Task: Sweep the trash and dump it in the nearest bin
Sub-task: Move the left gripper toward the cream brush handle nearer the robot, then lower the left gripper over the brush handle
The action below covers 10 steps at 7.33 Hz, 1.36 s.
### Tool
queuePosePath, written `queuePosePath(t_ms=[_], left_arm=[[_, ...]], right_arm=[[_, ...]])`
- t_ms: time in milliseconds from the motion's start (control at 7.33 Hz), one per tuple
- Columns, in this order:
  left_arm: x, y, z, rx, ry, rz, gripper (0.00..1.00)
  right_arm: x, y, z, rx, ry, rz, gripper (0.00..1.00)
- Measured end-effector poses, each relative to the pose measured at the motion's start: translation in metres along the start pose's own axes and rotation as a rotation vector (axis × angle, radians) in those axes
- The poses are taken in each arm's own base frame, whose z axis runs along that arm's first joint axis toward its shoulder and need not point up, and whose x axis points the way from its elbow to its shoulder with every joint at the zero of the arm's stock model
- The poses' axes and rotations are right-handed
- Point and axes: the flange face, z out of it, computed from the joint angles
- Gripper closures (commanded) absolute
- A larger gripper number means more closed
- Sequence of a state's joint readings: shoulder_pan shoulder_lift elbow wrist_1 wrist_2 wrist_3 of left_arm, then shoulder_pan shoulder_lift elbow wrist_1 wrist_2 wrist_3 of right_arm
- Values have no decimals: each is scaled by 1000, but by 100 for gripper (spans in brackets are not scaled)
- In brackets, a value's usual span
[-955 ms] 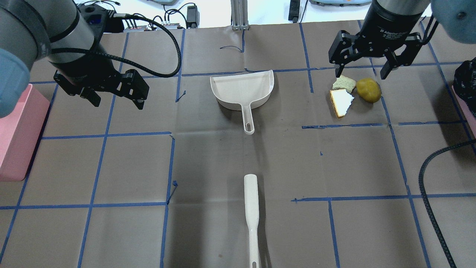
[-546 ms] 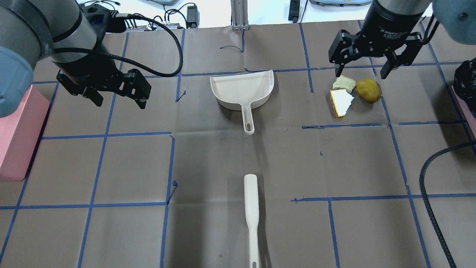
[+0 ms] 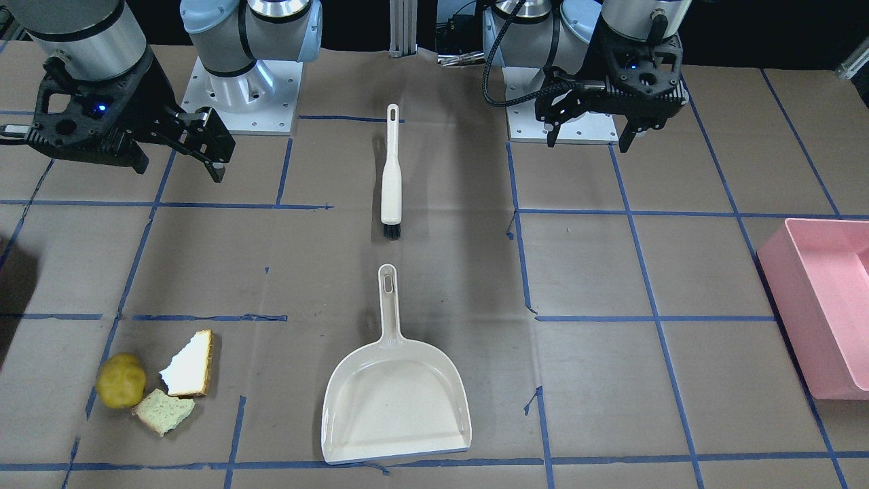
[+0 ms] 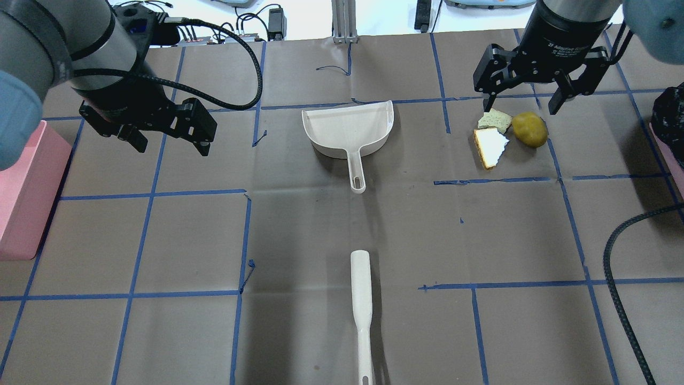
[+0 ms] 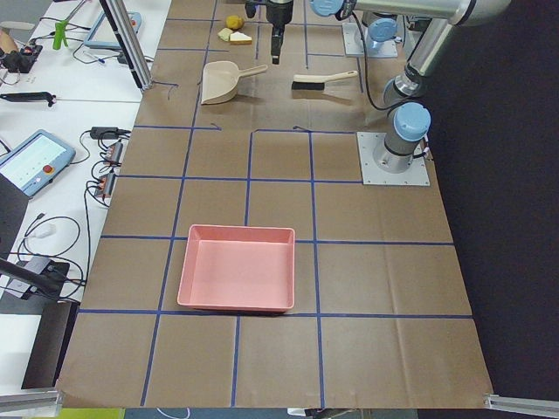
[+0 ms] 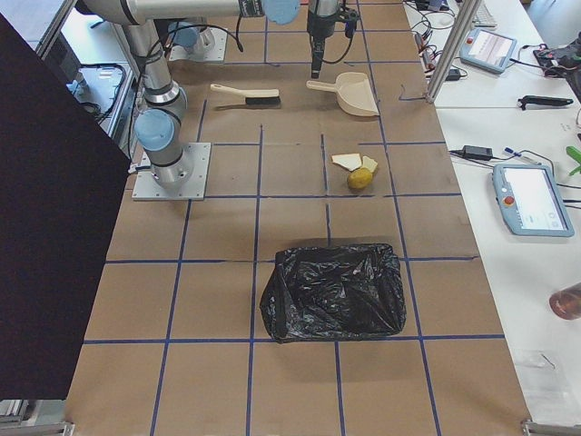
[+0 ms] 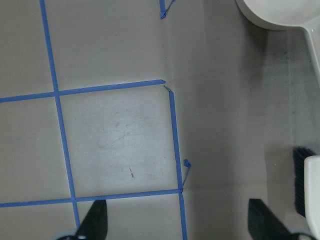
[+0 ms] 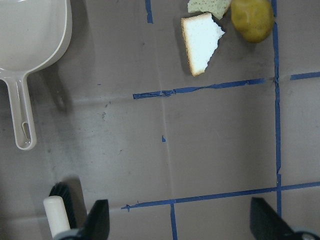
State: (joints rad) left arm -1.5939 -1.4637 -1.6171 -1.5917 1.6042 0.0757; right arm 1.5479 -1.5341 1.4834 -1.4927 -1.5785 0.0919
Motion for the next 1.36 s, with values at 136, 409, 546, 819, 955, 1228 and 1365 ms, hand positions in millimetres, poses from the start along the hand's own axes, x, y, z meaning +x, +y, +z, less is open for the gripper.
queuePosePath(t_ms=[136,409,546,819,955,1228,1365], left_arm=[[2,3,-4,8,1,2,0],[5,3,5,-12,5,-25,0],[10,5,21,-41,8,-78,0],[45,16,47,-48,2,-111,0],[74,23,52,-15,4,-101,0],[114,42,70,-3,8,-146,0],[123,49,83,-8,11,-174,0]], right_arm=[[0,0,0,0,3,2,0],[0,0,1,0,4,9,0],[0,0,0,0,4,10,0],[0,0,0,0,4,11,0],[0,0,0,-1,4,11,0],[0,0,0,1,2,11,0],[0,0,0,4,1,11,0]])
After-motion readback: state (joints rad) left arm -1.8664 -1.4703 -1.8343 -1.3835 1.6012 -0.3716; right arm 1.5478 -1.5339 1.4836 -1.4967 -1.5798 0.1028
